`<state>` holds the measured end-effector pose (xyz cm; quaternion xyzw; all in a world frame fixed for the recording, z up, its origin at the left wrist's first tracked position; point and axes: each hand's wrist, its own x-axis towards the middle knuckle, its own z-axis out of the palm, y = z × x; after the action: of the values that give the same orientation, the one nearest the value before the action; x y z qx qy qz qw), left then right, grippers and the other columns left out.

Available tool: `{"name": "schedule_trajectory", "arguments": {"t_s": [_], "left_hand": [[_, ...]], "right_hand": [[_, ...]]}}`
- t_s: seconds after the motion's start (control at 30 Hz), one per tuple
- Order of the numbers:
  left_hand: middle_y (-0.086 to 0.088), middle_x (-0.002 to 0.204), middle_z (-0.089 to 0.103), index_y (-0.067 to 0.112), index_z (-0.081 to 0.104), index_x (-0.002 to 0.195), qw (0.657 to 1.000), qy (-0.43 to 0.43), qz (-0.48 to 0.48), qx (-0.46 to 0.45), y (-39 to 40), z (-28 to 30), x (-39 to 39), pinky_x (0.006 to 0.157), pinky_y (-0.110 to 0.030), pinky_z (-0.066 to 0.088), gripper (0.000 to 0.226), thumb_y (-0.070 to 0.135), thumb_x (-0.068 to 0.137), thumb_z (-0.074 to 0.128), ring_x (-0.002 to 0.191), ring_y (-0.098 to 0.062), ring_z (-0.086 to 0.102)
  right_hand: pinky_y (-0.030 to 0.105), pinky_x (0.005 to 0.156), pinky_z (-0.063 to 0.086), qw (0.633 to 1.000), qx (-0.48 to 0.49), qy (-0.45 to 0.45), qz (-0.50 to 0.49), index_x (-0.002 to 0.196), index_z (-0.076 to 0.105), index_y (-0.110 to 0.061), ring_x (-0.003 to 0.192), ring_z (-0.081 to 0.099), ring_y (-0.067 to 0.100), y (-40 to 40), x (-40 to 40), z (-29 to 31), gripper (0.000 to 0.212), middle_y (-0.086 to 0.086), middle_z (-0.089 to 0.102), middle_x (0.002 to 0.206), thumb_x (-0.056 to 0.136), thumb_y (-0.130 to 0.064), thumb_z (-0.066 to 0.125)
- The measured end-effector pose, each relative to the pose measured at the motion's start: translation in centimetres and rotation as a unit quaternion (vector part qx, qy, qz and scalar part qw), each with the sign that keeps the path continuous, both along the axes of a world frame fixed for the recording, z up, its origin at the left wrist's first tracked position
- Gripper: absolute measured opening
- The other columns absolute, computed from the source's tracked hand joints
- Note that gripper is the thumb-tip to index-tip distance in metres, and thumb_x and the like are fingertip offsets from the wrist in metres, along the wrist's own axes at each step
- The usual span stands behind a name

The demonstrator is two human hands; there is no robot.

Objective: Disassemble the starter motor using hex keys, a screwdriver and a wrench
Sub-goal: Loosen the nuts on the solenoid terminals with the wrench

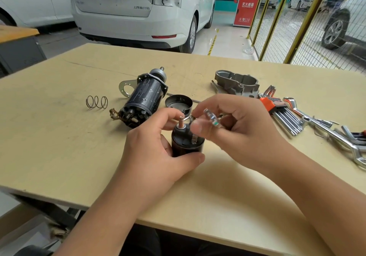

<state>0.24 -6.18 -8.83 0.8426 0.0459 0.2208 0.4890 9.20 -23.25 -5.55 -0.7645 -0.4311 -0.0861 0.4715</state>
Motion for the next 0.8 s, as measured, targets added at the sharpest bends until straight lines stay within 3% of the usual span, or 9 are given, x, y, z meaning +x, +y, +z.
{"name": "schedule_trajectory", "arguments": {"t_s": [0.07,0.17,0.33,0.43,0.53,0.67,0.73,0.8], "left_hand": [[0.015,0.094,0.072,0.047,0.062,0.110,1.000,-0.003,-0.001,0.001,0.04,0.02,-0.03,0.055,-0.025,0.046,0.065,0.050,0.050,0.088,0.046,-0.010,0.052],[0.016,0.094,0.072,0.046,0.062,0.109,1.000,-0.003,0.000,0.007,0.11,0.00,-0.03,0.052,-0.021,0.044,0.064,0.048,0.051,0.089,0.045,-0.009,0.050],[0.016,0.089,0.071,0.048,0.062,0.109,1.000,-0.002,0.004,0.005,0.22,-0.10,-0.05,0.052,-0.016,0.042,0.065,0.049,0.050,0.089,0.044,-0.006,0.048],[0.014,0.091,0.071,0.048,0.062,0.110,1.000,-0.003,0.000,0.005,0.19,-0.06,-0.06,0.052,-0.016,0.043,0.064,0.048,0.051,0.089,0.045,-0.007,0.049],[0.015,0.094,0.071,0.046,0.062,0.111,1.000,-0.003,-0.002,0.005,0.22,-0.06,-0.05,0.052,-0.017,0.043,0.064,0.048,0.052,0.088,0.045,-0.009,0.051],[0.017,0.096,0.071,0.047,0.062,0.110,1.000,-0.002,0.000,0.005,0.22,-0.05,-0.03,0.052,-0.018,0.043,0.065,0.050,0.050,0.088,0.046,-0.009,0.051],[0.017,0.095,0.071,0.047,0.062,0.109,1.000,-0.003,0.003,0.004,0.23,-0.04,0.00,0.052,-0.018,0.043,0.065,0.049,0.050,0.089,0.045,-0.009,0.051],[0.017,0.094,0.071,0.047,0.062,0.109,1.000,-0.001,0.003,0.005,0.20,-0.04,0.01,0.053,-0.017,0.043,0.066,0.050,0.049,0.089,0.045,-0.009,0.051]], "right_hand": [[0.005,0.054,0.036,1.000,-0.002,0.007,-0.007,0.097,0.075,-0.017,0.054,0.057,-0.003,0.08,-0.14,0.00,0.023,-0.017,0.063,0.070,0.079,-0.023,0.088],[0.006,0.057,0.038,1.000,-0.014,0.027,0.007,0.098,0.074,-0.020,0.058,0.059,-0.003,-0.20,0.03,0.18,0.019,-0.014,0.066,0.076,0.083,-0.015,0.084],[0.004,0.056,0.036,0.999,-0.029,-0.010,0.016,0.097,0.074,-0.013,0.059,0.057,-0.006,-0.60,0.41,0.36,0.008,-0.028,0.058,0.066,0.094,-0.006,0.072],[0.003,0.052,0.034,0.999,-0.005,0.030,0.014,0.097,0.075,-0.013,0.054,0.056,-0.005,-0.07,0.01,0.23,0.016,-0.018,0.063,0.069,0.085,-0.021,0.082],[0.006,0.053,0.036,0.999,-0.014,0.039,-0.011,0.095,0.075,-0.018,0.054,0.056,-0.002,0.38,-0.26,0.01,0.026,-0.007,0.067,0.079,0.075,-0.024,0.091],[0.022,0.059,0.053,0.998,-0.007,0.063,-0.002,0.098,0.074,-0.025,0.064,0.066,0.004,-0.16,-0.03,0.38,0.023,-0.006,0.073,0.081,0.080,-0.018,0.087],[0.026,0.054,0.054,0.998,-0.012,0.060,0.006,0.096,0.073,-0.026,0.058,0.061,0.005,-0.45,0.06,0.58,0.018,-0.002,0.074,0.081,0.082,-0.017,0.081],[0.022,0.052,0.049,0.998,-0.023,0.048,0.015,0.095,0.073,-0.022,0.055,0.056,0.004,-0.59,0.14,0.63,0.013,0.001,0.073,0.080,0.084,-0.016,0.077]]}}
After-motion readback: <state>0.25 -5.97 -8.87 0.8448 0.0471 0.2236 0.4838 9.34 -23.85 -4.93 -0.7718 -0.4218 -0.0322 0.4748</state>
